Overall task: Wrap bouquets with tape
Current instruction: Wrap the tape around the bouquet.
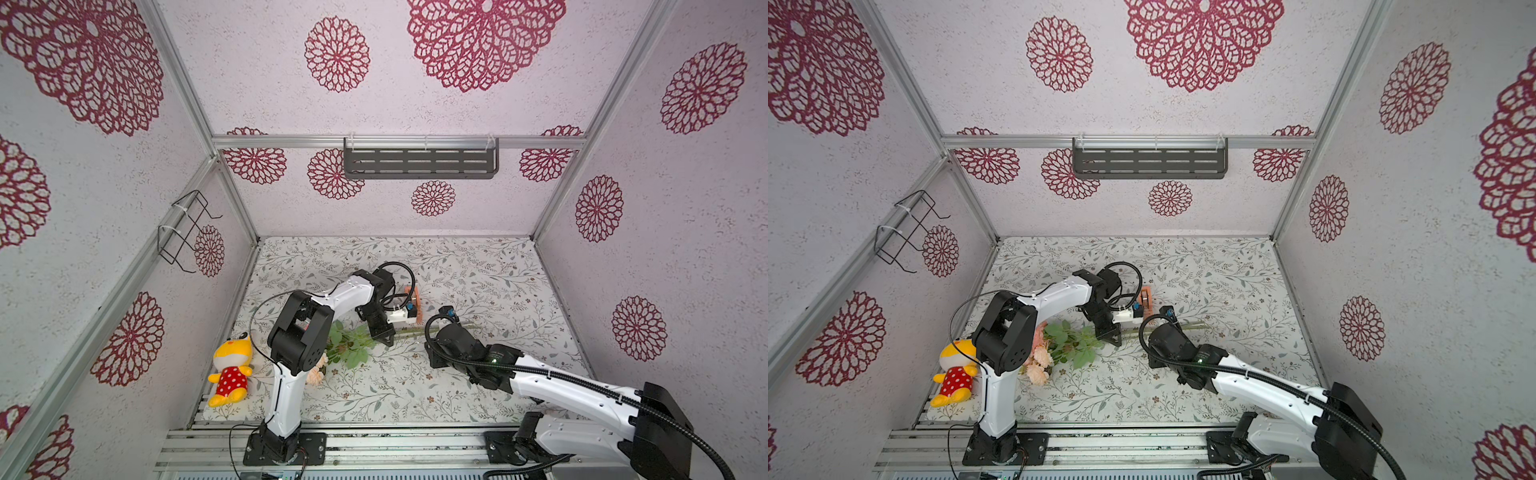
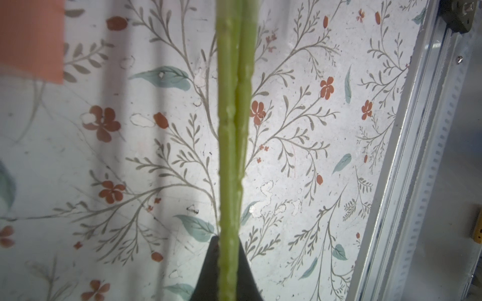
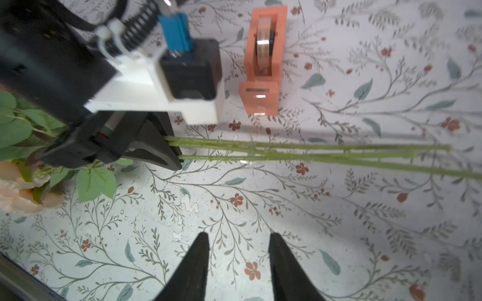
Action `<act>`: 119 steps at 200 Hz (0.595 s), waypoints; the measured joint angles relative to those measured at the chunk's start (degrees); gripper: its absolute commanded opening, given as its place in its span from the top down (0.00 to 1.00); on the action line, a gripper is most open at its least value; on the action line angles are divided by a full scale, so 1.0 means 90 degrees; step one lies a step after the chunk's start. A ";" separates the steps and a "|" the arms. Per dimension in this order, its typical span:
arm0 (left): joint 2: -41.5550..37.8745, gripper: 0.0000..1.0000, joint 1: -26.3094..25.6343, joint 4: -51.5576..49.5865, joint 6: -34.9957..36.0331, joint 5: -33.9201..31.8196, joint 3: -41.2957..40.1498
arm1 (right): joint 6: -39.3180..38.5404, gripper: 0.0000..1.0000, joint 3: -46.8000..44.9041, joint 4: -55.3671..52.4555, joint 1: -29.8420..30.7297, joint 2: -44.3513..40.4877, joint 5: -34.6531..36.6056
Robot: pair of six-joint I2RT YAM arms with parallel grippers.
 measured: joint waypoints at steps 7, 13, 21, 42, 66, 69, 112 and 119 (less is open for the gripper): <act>-0.0032 1.00 0.0000 0.0044 0.0002 -0.0024 -0.0063 | -0.0423 0.10 -0.0058 0.0182 -0.0087 -0.0236 -0.0007; -0.0090 1.00 -0.0002 0.0124 0.0000 -0.0058 -0.0153 | -0.0899 0.10 -0.0160 0.0425 -0.0197 -0.0503 -0.0070; -0.0182 1.00 -0.0007 0.0214 -0.0002 -0.0104 -0.0255 | -0.1496 0.09 -0.0359 0.0818 -0.0367 -0.0874 -0.0153; -0.0648 1.00 -0.0019 0.0466 -0.0010 -0.0262 -0.0529 | -0.3245 0.14 -0.0964 0.1630 -0.1069 -0.1685 -0.1032; -0.1032 1.00 -0.0032 0.0566 -0.0005 -0.0340 -0.0430 | -0.5285 0.22 -0.1370 0.1979 -0.1933 -0.1836 -0.2395; -0.1052 1.00 -0.0032 0.0578 0.0000 -0.0347 -0.0398 | -0.5540 0.22 -0.1394 0.2006 -0.1996 -0.1804 -0.2533; -0.1044 1.00 -0.0044 0.0639 0.0046 -0.0393 -0.0299 | -0.8148 0.33 -0.1445 0.2793 -0.2188 -0.0495 -0.3594; -0.1035 1.00 -0.0044 0.0624 0.0051 -0.0406 -0.0299 | -0.8466 0.36 -0.1387 0.2820 -0.2191 -0.0294 -0.3650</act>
